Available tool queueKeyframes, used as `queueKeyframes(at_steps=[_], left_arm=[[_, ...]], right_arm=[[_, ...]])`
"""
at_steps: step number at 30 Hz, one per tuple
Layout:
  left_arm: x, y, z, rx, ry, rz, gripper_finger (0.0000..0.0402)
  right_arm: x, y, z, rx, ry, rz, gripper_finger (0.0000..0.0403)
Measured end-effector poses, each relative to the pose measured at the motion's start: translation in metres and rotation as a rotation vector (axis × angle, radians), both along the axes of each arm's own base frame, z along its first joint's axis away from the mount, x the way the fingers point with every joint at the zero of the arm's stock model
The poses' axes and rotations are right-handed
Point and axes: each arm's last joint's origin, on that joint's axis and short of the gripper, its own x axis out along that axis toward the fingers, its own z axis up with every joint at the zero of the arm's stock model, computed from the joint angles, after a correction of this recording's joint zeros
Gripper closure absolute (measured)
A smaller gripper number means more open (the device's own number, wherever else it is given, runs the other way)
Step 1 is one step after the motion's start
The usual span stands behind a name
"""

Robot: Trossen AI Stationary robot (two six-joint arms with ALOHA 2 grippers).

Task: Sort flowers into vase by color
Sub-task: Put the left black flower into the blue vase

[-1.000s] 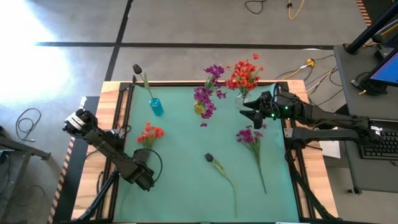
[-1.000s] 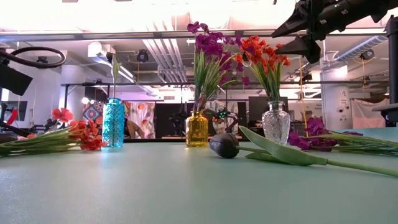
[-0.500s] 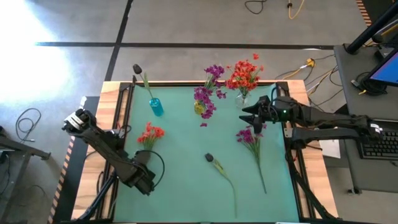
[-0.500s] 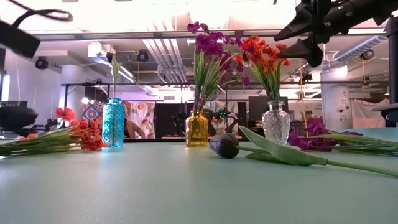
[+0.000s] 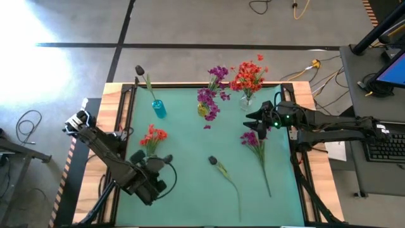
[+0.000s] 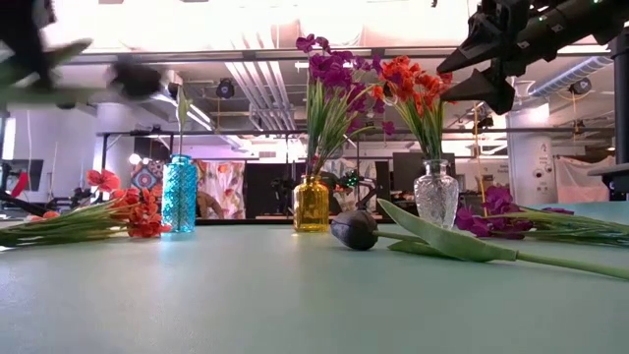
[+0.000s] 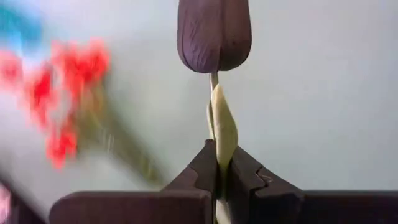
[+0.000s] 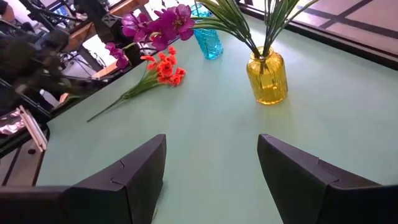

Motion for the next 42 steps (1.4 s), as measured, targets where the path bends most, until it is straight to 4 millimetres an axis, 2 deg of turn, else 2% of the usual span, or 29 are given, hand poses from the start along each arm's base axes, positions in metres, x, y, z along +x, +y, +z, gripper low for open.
queueKeyframes(at_steps=[6, 12, 16, 21, 24, 29, 32, 37, 42], left_arm=[[0.022, -0.008, 0.033, 0.17, -0.233, -0.264, 0.0401], [0.044, -0.004, 0.05, 0.423, -0.422, -0.457, 0.0401], [0.059, 0.019, 0.053, 0.435, -0.502, -0.519, 0.0401], [0.067, 0.07, 0.046, 0.371, -0.625, -0.574, 0.0401], [0.059, 0.092, 0.044, 0.346, -0.726, -0.573, 0.0401], [0.034, 0.104, 0.034, 0.422, -0.88, -0.639, 0.0401], [0.02, 0.111, 0.031, 0.519, -0.972, -0.604, 0.0401], [0.0, 0.123, 0.019, 0.736, -0.938, -0.467, 0.0401], [-0.016, 0.134, 0.016, 0.84, -0.929, -0.364, 0.0401]], right_arm=[[0.0, 0.0, 0.0, -0.004, -0.005, 0.005, 0.0158], [0.003, 0.006, 0.0, -0.073, -0.008, 0.065, 0.0158], [0.005, 0.008, -0.002, -0.108, -0.03, 0.091, 0.0158], [0.006, 0.009, -0.01, -0.111, -0.039, 0.095, 0.0158], [0.006, 0.009, -0.012, -0.101, -0.042, 0.091, 0.0158], [0.006, 0.009, -0.012, -0.092, -0.047, 0.091, 0.0158], [0.007, 0.009, -0.011, -0.081, -0.057, 0.086, 0.0158], [0.007, 0.011, -0.011, -0.061, -0.074, 0.086, 0.0158], [0.008, 0.015, -0.013, -0.056, -0.067, 0.107, 0.0158]])
